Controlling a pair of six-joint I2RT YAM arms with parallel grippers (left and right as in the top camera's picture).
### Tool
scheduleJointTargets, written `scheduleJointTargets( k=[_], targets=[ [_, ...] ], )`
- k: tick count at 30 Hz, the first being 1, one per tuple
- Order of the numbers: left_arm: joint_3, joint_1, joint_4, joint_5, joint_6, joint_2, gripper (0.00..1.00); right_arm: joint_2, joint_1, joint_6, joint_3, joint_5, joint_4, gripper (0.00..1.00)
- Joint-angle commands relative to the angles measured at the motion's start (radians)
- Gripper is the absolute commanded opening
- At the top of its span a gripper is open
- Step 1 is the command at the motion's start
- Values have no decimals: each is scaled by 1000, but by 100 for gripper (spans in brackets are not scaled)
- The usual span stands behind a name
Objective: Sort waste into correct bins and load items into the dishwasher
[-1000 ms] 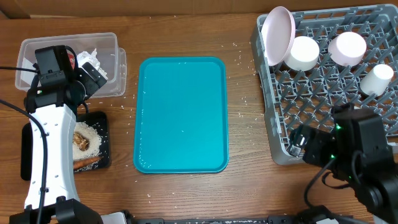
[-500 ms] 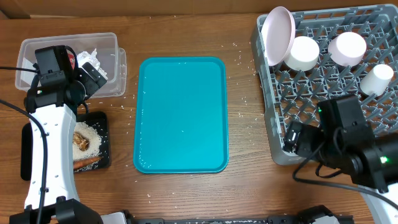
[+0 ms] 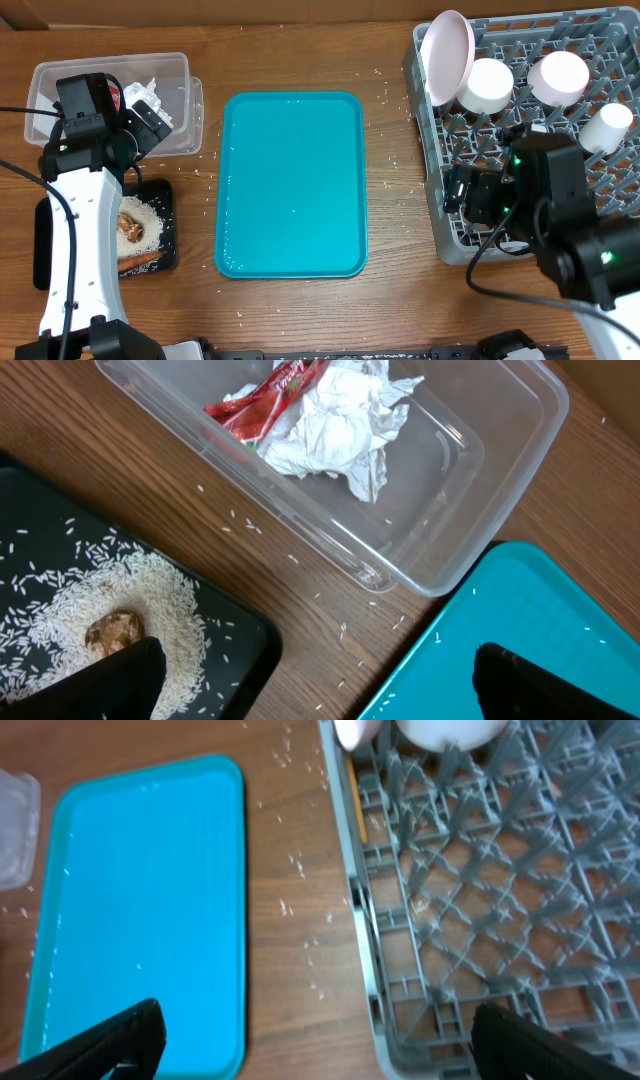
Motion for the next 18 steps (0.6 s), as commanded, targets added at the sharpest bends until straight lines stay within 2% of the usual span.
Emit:
scheduleJointTargets(
  k=[1, 10, 18],
  targets=[
    [14, 0, -2, -9, -14, 5, 100, -147, -30, -63, -188, -22, 122, 100],
    [14, 0, -2, -9, -14, 5, 100, -603, -45, -83, -684, -66, 569, 100],
    [14, 0, -2, -9, -14, 5, 100, -806, -73, -195, -937, -67, 880, 100]
  ],
)
